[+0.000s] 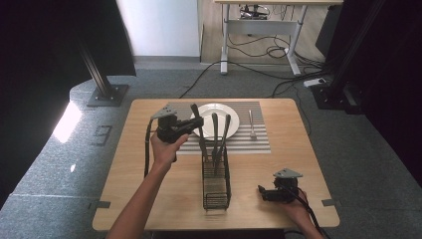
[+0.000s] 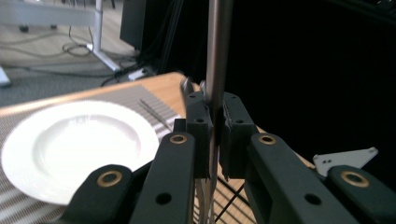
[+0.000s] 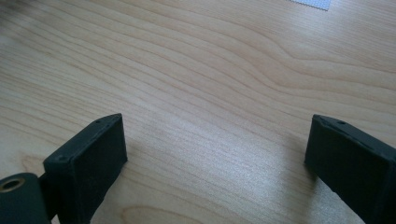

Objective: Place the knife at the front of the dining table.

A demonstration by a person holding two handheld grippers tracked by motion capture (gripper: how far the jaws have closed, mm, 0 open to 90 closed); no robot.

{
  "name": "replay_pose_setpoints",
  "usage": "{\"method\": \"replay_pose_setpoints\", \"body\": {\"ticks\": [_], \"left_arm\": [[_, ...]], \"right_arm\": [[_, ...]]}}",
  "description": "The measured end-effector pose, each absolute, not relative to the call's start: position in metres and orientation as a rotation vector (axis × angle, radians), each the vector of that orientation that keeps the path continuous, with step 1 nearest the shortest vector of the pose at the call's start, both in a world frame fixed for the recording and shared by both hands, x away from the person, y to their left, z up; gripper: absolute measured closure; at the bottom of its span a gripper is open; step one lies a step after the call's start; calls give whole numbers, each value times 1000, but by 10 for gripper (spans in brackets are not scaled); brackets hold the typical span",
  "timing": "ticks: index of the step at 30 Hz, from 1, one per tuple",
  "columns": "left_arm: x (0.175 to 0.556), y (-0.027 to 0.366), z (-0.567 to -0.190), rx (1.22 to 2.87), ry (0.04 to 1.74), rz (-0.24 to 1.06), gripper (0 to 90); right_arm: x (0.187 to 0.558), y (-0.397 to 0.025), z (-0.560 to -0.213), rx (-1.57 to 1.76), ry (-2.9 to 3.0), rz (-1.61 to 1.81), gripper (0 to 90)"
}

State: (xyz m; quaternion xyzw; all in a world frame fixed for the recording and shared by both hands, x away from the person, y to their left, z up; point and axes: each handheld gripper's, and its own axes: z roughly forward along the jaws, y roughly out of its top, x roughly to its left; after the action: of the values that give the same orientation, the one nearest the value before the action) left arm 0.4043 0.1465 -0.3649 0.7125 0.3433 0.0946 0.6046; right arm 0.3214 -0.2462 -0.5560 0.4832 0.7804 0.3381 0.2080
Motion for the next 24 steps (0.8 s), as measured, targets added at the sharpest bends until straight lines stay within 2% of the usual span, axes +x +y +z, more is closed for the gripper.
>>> {"method": "replay_pose_setpoints", "body": {"ticks": [8, 24], "left_arm": [[392, 168, -341, 1606, 780, 251, 837], [385, 189, -340, 1607, 794, 286, 837]], "right_arm": [[321, -246, -556, 1346, 2174, 939, 57], [322, -246, -556, 1350, 2172, 939, 56]]}}
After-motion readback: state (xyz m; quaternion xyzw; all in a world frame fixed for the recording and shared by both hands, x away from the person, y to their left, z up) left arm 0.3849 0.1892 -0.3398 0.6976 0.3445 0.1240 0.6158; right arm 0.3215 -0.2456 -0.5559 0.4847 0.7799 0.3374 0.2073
